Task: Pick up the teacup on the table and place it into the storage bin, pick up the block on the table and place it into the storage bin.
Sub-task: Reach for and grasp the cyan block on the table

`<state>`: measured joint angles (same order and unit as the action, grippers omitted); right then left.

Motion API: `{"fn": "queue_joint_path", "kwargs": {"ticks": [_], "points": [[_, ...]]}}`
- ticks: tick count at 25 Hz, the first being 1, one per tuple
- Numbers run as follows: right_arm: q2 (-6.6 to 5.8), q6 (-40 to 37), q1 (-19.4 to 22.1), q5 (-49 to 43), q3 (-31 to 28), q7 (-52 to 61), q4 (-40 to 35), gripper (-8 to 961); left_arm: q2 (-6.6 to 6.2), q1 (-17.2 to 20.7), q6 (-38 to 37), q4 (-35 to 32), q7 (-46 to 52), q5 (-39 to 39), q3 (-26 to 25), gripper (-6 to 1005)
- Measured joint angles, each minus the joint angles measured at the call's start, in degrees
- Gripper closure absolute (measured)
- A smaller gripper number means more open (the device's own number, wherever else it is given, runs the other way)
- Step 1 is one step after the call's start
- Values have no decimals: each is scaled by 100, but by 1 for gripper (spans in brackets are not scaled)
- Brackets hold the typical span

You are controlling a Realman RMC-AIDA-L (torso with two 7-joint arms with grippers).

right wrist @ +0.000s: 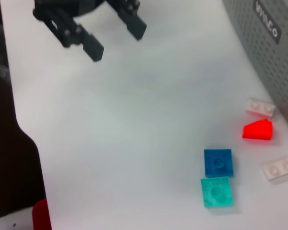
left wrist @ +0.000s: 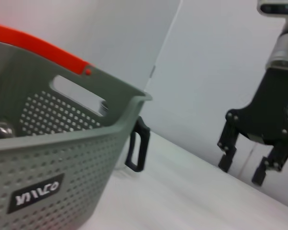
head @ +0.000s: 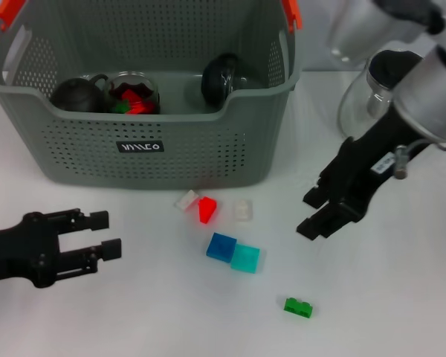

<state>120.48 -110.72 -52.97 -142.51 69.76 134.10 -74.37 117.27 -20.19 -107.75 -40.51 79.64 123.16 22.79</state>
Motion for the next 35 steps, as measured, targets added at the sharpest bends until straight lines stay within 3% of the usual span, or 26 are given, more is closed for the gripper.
{"fn": "queue_joint_path", "kwargs": {"ticks": [5,13,20,24,31,35], "points": [[8,581,-10,-9,952,281,304,434,-10,64,-3,-95,4,6,-190,358],[35,2115,-22,170,2231,504,1144,431,5,79,29,-82,-2,1,-266,358],[44,2769,-342,445,2775,821,1865,426,36,119,140,-68,-31,-26,-326,358],[46,2889,-433,462,2922,858,1886,334,41,136,155,-68,-32,-27,-390,358],[59,3448,-453,485,3674,765,2030,142,52,132,159,-71,-34,-37,-460,358],[69,3712,-480,644,3719,740,2261,151,58,125,162,-54,-36,-38,-459,358]]}}
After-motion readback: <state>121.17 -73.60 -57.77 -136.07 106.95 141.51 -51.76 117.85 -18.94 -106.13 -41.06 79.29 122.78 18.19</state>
